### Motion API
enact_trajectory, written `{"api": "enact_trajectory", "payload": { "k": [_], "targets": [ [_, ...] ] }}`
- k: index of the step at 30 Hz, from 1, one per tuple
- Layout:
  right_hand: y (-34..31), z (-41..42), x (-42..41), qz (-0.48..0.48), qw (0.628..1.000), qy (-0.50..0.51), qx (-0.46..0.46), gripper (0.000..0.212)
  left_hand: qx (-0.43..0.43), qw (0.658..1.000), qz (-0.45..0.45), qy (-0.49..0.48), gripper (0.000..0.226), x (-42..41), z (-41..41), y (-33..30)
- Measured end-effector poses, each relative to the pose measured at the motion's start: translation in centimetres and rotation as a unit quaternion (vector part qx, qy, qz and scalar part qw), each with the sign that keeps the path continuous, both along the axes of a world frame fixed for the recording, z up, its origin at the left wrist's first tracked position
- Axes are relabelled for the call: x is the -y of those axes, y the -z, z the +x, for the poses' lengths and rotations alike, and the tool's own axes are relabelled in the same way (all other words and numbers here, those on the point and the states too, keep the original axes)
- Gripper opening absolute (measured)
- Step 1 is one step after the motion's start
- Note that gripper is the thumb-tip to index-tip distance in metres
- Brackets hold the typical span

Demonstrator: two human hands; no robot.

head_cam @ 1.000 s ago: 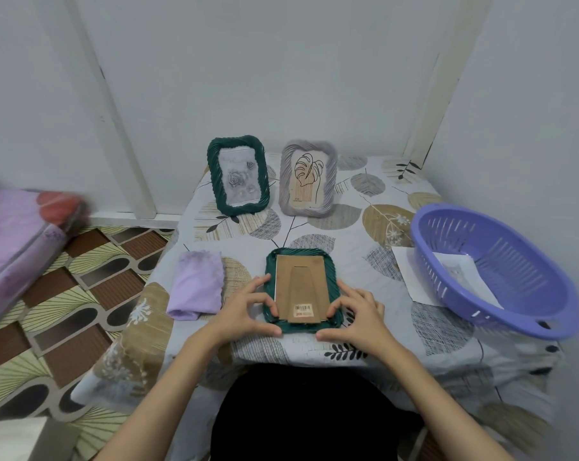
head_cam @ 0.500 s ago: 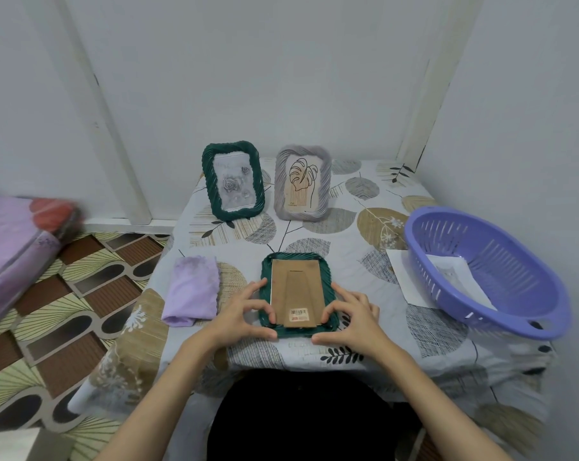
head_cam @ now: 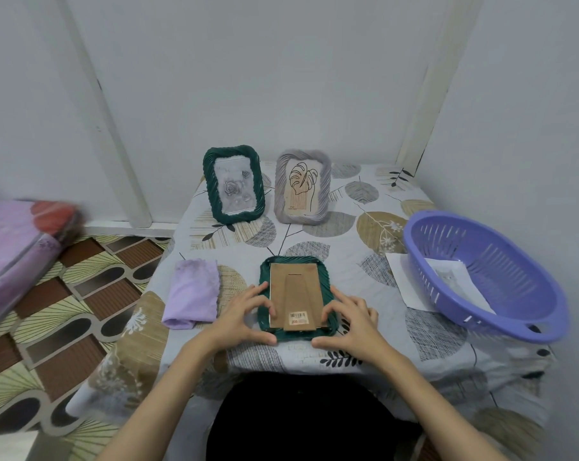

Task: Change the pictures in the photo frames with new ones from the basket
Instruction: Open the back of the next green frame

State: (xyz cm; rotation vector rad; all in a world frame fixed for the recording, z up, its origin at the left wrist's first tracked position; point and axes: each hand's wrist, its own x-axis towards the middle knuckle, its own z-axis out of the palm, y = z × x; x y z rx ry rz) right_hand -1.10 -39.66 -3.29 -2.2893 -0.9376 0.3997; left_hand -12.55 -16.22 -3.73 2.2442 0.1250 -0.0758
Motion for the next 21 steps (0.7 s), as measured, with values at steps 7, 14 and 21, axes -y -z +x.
{"api": "enact_trajectory", "payload": {
  "k": [7,14,21],
  "targets": [
    [0.3,0.0,0.0,-0.009,1.000,-0.001,0.004,0.043,-0.006,1.000,0.001,0.006,0.053,-0.2,0.0,0.1],
    [-0.2,0.1,-0.3,-0.010,1.000,-0.006,0.003,0.032,-0.013,1.000,0.008,0.023,0.038,-0.1,0.1,-0.1],
    [-3.0,0.0,-1.1,-0.022,0.996,0.087,-0.025,0.048,0.056,0.991,-0.049,-0.107,0.055,-0.7,1.0,-1.4]
  ]
}}
